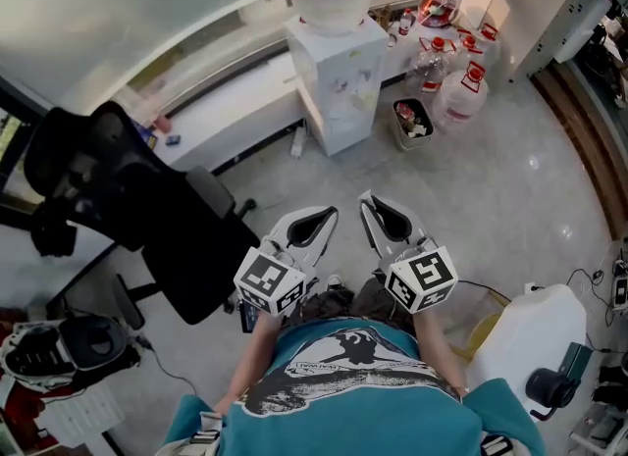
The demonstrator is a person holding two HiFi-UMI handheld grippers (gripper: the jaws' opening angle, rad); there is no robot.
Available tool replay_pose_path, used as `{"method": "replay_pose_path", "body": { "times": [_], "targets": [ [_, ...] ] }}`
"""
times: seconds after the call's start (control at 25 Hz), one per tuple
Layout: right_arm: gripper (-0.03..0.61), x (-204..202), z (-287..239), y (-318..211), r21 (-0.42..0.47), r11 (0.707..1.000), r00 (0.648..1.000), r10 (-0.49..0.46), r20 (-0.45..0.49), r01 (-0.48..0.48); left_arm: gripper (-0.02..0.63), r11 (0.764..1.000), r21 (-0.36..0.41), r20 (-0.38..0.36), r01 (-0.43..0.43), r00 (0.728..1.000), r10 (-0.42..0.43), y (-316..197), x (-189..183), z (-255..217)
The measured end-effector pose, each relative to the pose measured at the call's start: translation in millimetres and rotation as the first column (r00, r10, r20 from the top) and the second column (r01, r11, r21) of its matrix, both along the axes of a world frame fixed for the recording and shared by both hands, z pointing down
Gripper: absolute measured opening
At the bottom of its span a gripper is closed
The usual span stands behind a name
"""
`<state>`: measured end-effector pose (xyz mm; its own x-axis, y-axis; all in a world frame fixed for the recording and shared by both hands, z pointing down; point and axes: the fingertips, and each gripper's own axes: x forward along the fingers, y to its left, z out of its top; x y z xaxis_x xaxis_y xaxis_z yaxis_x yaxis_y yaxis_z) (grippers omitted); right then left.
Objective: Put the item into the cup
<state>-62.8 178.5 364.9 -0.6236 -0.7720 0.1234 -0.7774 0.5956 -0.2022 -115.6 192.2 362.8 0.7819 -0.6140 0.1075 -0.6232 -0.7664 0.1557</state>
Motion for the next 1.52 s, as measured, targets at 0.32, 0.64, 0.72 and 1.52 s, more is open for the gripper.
{"method": "replay_pose_path", "body": {
  "times": [0.32, 0.64, 0.72, 1.52],
  "targets": [
    [0.044, -7.0, 0.7, -5.3, -0.029, 0.999, 0.999, 0.022, -0.029, -0.023, 0.012, 0.999, -0.014, -0.018, -0.038, 0.999, 0.037, -10.1, -4.1, 0.3],
    [0.044, 3.0, 8.8, -28.0, -0.053, 0.998, 0.999, 0.024, -0.029, -0.026, 0.012, 0.999, -0.013, -0.041, -0.039, 0.998, 0.039, -37.5, 3.5, 2.7],
    [0.044, 8.4, 11.6, -38.4, -0.059, 0.998, 1.000, 0.019, -0.023, -0.020, 0.012, 0.999, -0.018, -0.039, -0.032, 0.999, 0.031, -48.2, 7.7, 5.1],
    [0.044, 132.5, 14.2, -222.9, -0.085, 0.991, 0.995, -0.102, 0.020, 0.103, 0.012, 0.995, -0.061, -0.004, 0.084, 0.996, -0.084, -222.8, 131.0, 6.9]
  ]
}}
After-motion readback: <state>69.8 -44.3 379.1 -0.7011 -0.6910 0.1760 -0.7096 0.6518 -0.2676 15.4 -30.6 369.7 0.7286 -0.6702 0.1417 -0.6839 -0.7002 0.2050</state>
